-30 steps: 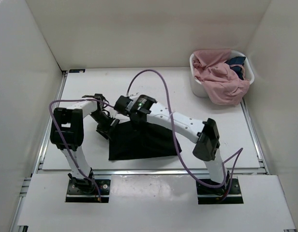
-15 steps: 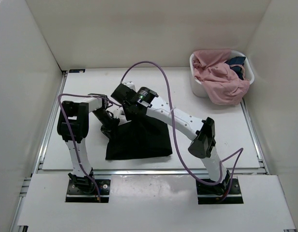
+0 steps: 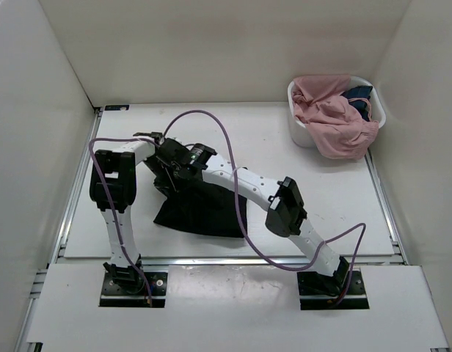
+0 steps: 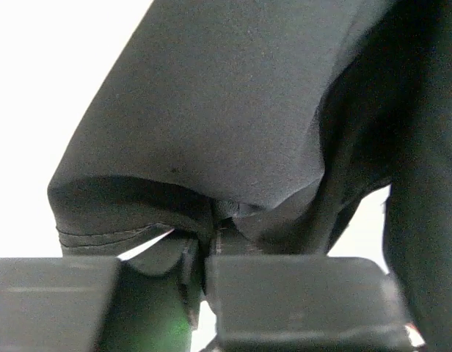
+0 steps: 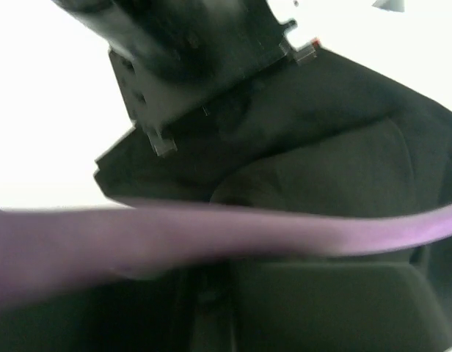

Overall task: Fold and stack the trousers
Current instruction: Fold the trousers

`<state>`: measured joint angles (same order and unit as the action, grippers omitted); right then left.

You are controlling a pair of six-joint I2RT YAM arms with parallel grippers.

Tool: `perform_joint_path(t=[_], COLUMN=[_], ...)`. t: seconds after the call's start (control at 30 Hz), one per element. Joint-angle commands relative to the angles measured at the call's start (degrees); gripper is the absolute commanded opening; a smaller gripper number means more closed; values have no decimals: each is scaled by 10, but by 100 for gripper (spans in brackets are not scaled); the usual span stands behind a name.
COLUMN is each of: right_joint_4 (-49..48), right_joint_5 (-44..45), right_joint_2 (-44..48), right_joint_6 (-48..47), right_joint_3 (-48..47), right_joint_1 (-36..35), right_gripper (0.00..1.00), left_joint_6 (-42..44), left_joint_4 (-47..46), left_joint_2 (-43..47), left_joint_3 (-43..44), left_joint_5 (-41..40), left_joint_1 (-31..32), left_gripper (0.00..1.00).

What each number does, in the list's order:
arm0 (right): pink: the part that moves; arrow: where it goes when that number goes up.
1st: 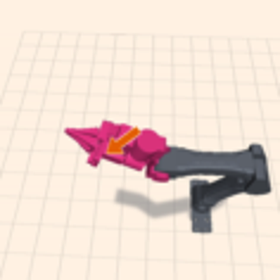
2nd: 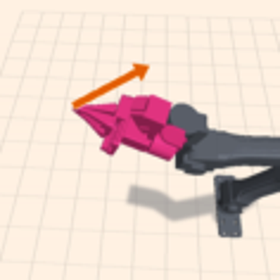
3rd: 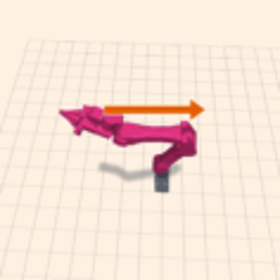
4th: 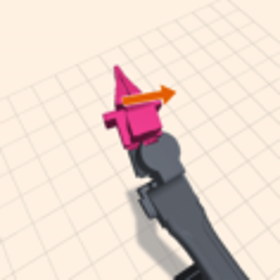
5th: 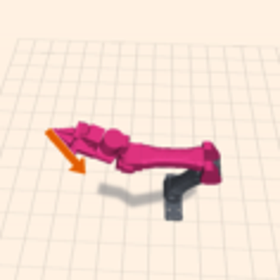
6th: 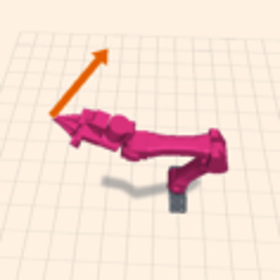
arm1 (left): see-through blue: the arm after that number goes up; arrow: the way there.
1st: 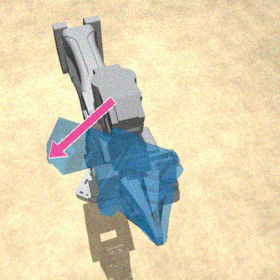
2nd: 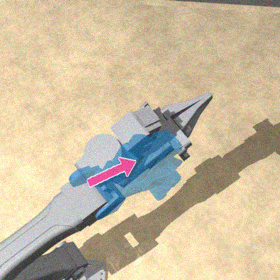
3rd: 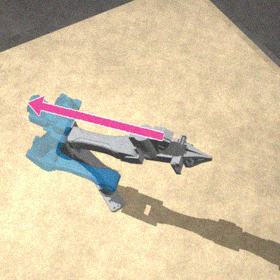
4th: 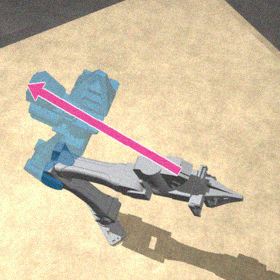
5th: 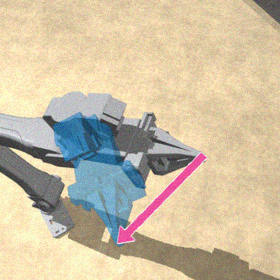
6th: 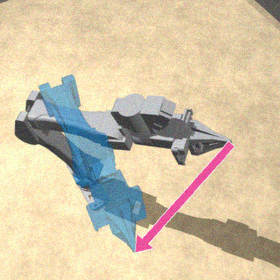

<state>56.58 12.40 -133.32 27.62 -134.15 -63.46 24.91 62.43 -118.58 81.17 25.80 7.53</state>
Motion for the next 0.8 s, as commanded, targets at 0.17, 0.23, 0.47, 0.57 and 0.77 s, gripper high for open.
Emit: perform_joint_path(t=[0.17, 0.23, 0.47, 0.57, 0.77], right_joint_4=[-63, -63, -173, -179, -193], right_joint_5=[-95, -101, 14, 76, 59], right_joint_2=[-70, -49, 213, 313, 442], right_joint_6=[-94, -111, -81, -46, 94], right_joint_3=[-48, -48, 172, 286, 535], right_joint_1=[-6, -6, -11, -5, 59], right_gripper=[92, 99, 99, 99, 99], left_joint_6=[-20, -20, 12, 70, 128], left_joint_4=[-14, -14, -20, -25, -30], left_joint_2=[-9, -1, 113, 180, 219], left_joint_3=[34, 48, 92, 89, 21], left_joint_5=[-50, -66, -109, -103, -23], left_joint_1=[-67, -89, -125, -84, 30], left_gripper=[52, 62, 73, 80, 94])
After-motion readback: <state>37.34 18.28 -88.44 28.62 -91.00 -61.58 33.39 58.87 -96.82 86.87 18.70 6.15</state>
